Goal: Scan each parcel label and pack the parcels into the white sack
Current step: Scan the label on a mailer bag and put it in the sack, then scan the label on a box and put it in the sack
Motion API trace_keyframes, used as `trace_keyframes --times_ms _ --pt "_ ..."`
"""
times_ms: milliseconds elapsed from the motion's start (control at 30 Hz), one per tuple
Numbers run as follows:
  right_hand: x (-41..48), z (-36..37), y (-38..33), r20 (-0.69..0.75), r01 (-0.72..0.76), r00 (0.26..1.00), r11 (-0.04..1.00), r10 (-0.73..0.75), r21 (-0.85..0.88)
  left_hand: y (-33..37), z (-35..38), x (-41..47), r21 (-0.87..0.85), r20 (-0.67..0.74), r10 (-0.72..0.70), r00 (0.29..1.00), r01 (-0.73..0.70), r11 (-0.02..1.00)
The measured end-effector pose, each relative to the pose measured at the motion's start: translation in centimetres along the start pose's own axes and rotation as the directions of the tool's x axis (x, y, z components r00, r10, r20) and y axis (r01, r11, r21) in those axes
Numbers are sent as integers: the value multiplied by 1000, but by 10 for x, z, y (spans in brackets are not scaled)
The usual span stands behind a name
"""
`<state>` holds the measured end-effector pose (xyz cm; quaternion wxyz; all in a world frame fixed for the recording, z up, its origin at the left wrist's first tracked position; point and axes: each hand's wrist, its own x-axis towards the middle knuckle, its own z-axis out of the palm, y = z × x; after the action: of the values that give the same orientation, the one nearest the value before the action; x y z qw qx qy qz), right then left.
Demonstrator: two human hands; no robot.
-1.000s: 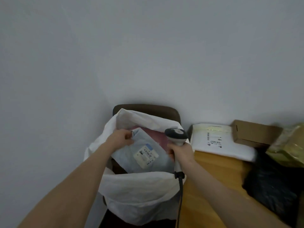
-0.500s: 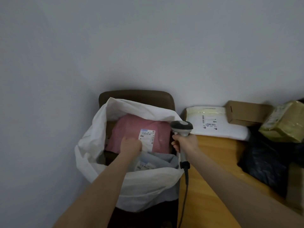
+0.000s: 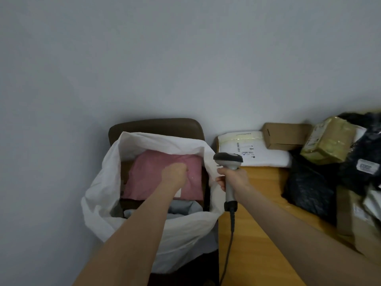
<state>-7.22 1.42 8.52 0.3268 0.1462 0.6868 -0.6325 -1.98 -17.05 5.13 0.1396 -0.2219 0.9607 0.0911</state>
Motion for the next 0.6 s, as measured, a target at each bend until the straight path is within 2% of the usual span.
trace_keyframes --times_ms 167,367,600 --pt "-16 -54 -22 -121 39 992 997 -31 60 80 -30 20 77 -42 162 986 -159 984" --pt "-25 -158 -46 -325 113 942 991 -81 78 197 -50 27 46 -44 324 945 -322 946" --pt "0 -286 -67 -387 121 919 989 -77 90 330 -37 38 -31 -15 333 943 -334 942"
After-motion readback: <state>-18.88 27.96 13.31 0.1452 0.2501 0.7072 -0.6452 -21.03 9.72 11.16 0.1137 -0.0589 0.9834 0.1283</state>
